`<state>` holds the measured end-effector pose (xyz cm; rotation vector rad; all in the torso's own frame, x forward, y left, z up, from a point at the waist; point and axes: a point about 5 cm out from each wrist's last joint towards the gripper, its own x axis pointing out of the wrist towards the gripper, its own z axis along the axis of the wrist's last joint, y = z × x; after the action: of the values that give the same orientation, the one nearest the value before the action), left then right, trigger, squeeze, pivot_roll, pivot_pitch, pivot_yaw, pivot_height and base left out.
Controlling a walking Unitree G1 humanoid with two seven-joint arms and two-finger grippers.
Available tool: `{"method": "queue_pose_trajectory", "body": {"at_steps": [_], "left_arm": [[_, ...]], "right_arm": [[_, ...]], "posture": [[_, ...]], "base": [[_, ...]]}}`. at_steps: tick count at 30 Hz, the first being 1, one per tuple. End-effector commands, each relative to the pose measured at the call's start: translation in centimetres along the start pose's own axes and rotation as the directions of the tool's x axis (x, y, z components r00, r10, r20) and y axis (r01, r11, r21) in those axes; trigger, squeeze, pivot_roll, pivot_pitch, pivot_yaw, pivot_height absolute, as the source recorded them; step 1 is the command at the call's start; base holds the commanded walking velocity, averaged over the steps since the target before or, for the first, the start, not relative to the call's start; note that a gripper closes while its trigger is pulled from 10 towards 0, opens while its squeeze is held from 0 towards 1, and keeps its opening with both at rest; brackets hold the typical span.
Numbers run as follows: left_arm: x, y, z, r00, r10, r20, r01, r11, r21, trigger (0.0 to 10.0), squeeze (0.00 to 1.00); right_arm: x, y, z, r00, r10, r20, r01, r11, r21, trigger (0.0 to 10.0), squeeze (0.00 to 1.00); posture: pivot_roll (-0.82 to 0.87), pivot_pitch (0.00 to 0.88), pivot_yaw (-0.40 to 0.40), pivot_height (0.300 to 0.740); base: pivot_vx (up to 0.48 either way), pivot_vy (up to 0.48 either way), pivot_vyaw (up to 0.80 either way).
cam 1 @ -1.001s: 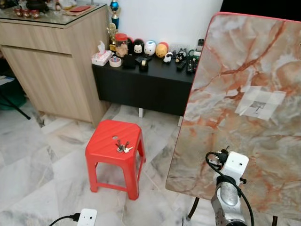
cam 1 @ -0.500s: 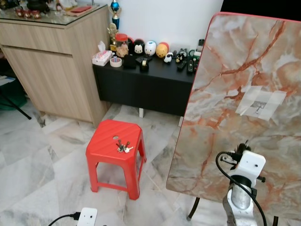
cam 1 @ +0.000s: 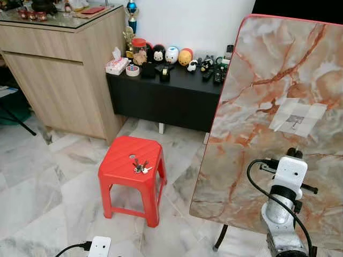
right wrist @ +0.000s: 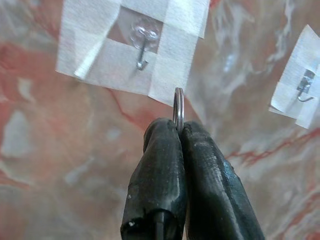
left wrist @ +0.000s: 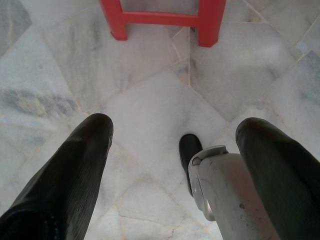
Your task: Hang keys on a hook
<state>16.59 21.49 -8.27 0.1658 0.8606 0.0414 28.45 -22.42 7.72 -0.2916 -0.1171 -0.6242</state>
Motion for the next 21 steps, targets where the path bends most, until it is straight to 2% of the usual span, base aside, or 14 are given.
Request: {"method": "queue_pose_trajectory", "body": {"at_steps": [1, 9, 21], "left_arm": [[0.0, -0.3, -0.2, 1.0, -0.004, -0.012, 0.004, 1.0, -0.003, 10.0, 0.0], [-0.2, 0.1, -0.6, 1.0, 0.007, -0.022, -0.007, 1.0, -0.003, 10.0, 0.0], [-0.1, 0.1, -0.4, 1.0, 0.006, -0.021, -0.006, 1.0, -0.006, 10.0, 0.0]], "right_arm": [[0.9, -0.3, 0.5, 0.999, -0.041, 0.009, 0.041, 0.999, -0.026, 10.0, 0.0], [2.2, -0.5, 1.1, 0.997, -0.081, 0.017, 0.082, 0.995, -0.058, 10.0, 0.0], [3.0, -0.4, 1.6, 0.995, -0.1, 0.028, 0.102, 0.991, -0.09, 10.0, 0.0]], "posture": [[0.05, 0.0, -0.093, 0.74], [0.06, 0.0, -0.09, 0.74], [0.06, 0.0, -0.088, 0.74]], "base": [[0.0, 0.0, 0.0], [0.0, 0.0, 0.0], [0.0, 0.0, 0.0]]}}
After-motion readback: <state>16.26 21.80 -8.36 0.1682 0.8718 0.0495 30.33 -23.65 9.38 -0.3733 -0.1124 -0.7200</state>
